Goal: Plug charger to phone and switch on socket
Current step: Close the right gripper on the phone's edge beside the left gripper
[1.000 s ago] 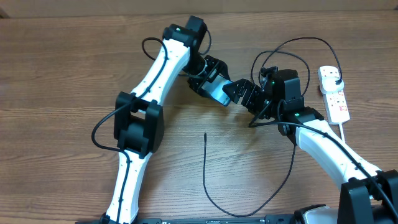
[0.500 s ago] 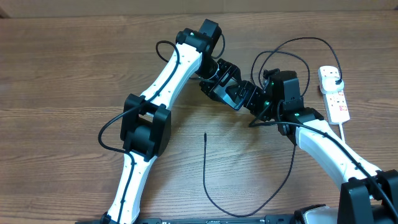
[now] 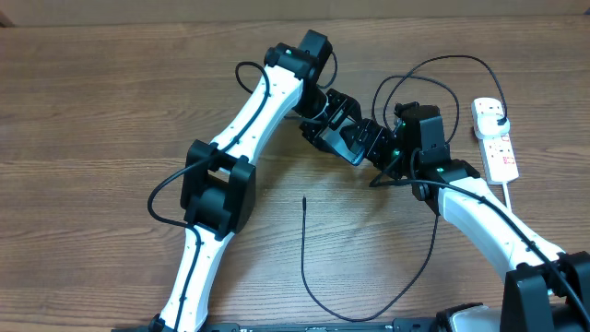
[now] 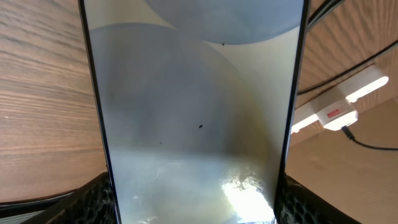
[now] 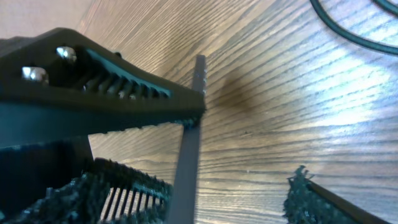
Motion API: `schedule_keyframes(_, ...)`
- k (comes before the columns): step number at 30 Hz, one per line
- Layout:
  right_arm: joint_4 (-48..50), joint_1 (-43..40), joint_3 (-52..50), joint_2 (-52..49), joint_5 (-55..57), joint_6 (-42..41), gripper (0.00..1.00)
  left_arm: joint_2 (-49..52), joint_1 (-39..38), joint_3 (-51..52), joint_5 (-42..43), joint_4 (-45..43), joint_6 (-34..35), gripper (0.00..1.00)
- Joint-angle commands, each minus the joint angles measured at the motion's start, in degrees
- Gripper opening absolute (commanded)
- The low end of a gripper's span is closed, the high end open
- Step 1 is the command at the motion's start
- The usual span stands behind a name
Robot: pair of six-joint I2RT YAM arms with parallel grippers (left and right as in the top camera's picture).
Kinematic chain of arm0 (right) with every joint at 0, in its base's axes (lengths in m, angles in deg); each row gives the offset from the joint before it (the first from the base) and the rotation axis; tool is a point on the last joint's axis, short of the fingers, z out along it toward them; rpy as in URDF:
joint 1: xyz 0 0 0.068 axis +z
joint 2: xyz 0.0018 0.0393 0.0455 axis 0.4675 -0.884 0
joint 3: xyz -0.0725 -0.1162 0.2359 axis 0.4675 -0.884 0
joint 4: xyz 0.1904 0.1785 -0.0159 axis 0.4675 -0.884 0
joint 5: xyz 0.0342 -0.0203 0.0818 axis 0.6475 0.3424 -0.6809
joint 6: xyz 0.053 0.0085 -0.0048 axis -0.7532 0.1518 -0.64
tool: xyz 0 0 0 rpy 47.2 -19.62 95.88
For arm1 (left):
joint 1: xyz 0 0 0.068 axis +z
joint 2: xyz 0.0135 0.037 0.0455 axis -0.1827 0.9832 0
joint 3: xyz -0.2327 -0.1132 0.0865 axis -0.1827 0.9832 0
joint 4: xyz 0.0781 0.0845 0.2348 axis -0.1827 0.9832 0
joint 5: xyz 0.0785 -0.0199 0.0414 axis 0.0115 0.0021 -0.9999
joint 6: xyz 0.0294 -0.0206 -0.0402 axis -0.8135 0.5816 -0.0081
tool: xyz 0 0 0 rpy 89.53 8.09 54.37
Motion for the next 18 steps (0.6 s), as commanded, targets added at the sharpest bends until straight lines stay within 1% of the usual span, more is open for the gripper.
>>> schedule_keyframes(1,0.22,0.24,0.92,-0.44,1.03,-0.11,0.91,-0.37,-1.18,-1.84,2.14,-0.13,1.64,0.04)
schedule_keyframes(5,0.13,0.24,0.92,-0.46,1.03,-0.09,0.82,-0.37,-1.86,-1.84,1.99,-1.40,2.08,0.04)
schedule_keyframes(8,0.00,0.24,0.92,-0.46,1.22,-0.09,0.79,-0.37,-2.03,-1.84,1.73,-1.70,2.91,0.04)
schedule_keyframes(10,-0.07,0.24,0.92,-0.44,1.44,-0.09,0.73,-0.37,-2.08,-1.84,1.73,-1.90,2.89,0.04)
schedule_keyframes(14,-0.20,0.24,0.92,-0.46,1.60,-0.09,0.58,-0.35,-2.08,-1.84,1.57,-2.16,2.91,0.04)
schedule_keyframes(18,-0.20,0.24,0.92,-0.46,1.60,-0.09,0.50,-0.37,-2.08,-1.84,1.44,-2.23,2.91,0.04)
